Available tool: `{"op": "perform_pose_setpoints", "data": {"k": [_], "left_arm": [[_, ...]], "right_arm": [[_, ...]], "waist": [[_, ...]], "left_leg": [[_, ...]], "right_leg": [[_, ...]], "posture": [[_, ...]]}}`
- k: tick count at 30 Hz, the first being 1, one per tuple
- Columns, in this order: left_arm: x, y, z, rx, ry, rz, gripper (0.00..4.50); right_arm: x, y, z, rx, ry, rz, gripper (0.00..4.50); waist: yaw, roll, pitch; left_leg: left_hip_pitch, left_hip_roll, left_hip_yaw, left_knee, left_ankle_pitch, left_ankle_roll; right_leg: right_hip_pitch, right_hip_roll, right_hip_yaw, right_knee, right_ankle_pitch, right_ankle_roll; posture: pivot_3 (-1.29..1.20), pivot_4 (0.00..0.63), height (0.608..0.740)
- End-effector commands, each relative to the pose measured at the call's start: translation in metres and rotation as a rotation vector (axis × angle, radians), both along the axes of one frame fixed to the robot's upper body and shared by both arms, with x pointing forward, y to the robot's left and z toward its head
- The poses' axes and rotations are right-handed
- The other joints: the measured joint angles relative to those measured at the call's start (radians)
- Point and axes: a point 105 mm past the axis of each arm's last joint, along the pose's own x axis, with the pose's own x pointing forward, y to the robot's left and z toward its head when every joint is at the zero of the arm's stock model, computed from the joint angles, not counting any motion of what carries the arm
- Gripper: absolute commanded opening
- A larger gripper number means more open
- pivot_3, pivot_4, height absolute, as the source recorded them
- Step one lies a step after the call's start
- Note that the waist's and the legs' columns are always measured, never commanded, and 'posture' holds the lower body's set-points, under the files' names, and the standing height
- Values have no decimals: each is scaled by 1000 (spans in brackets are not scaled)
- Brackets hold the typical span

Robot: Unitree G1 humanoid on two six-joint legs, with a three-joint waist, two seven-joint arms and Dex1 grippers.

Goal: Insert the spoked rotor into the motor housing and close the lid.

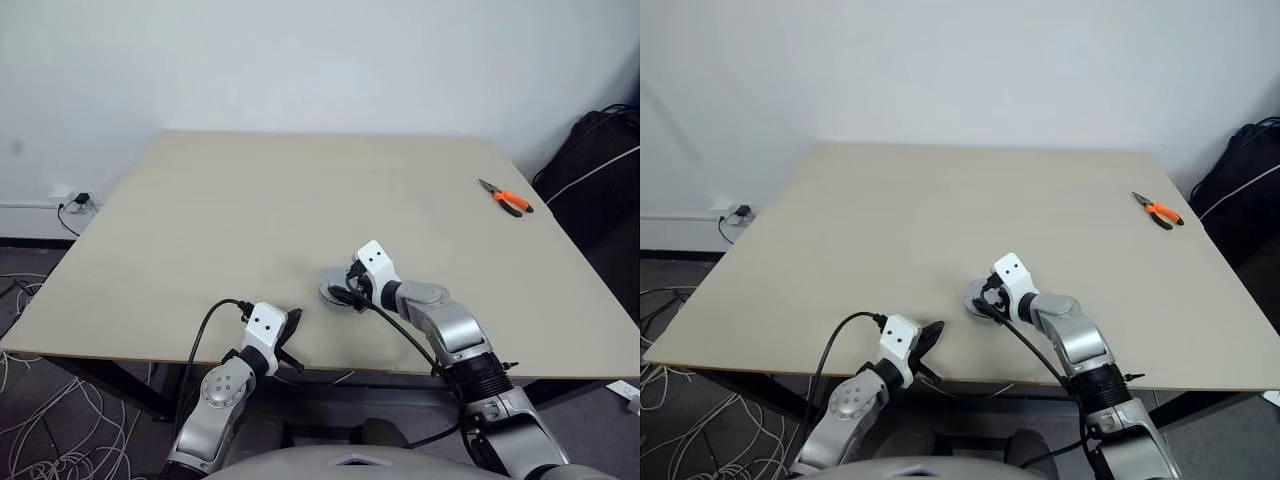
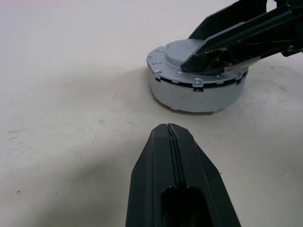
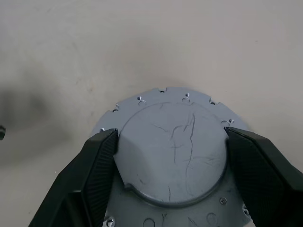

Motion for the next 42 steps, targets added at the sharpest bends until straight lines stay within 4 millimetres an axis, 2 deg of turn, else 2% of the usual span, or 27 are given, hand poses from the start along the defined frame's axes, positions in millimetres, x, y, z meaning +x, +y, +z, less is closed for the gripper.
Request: {"op": "perform_pose_setpoints", "data": {"k": [1,12,24,27,32,34,37,42], "left_arm": [[5,-2,15,-16,-55,-11,0],[5,-3,14,-16,-56,-15,0],[7,-2,16,-20,-64,-5,0],[16,-3,26,-57,-81,21,0],[48,-2,43,-57,-64,107,0],[60,-6,47,-57,-29,86,0],[69,-10,48,-46,28,44,0],[85,-20,56,-151,224,-74,0]], "right_arm": [[-9,-19,-17,-120,24,-2,3262],[-10,-22,-21,-184,-15,17,3262],[-12,-26,-29,-207,23,7,3262],[-13,-26,-30,-185,34,-6,3262],[-14,-22,-31,-176,36,-4,3262],[-14,-21,-31,-168,37,-7,3262],[-13,-19,-30,-161,38,-10,3262],[-12,-16,-29,-152,33,-16,3262]], "waist": [[6,0,0],[14,0,0],[11,-1,0],[13,-1,0],[16,-1,0],[15,-2,0],[11,-3,-1],[6,-6,1]], "left_leg": [[0,0,0,0,0,0],[-1,0,0,-1,-1,1],[0,0,0,-1,-1,1],[0,0,0,-1,-1,1],[0,0,0,0,-1,1],[0,0,0,0,0,1],[0,0,0,0,0,1],[1,0,0,1,0,1]], "right_leg": [[0,0,0,0,0,0],[0,-1,0,-2,-1,0],[0,-1,-1,-1,-1,1],[0,-1,-1,-1,-1,1],[0,-1,-2,-1,-1,1],[1,0,-4,-1,-1,1],[1,2,-5,-1,-1,1],[2,3,-5,0,-1,1]], "posture": [[0,0,740],[0,0,740],[0,0,740],[0,0,740],[0,0,740],[0,0,740],[0,0,740],[0,0,740]]}}
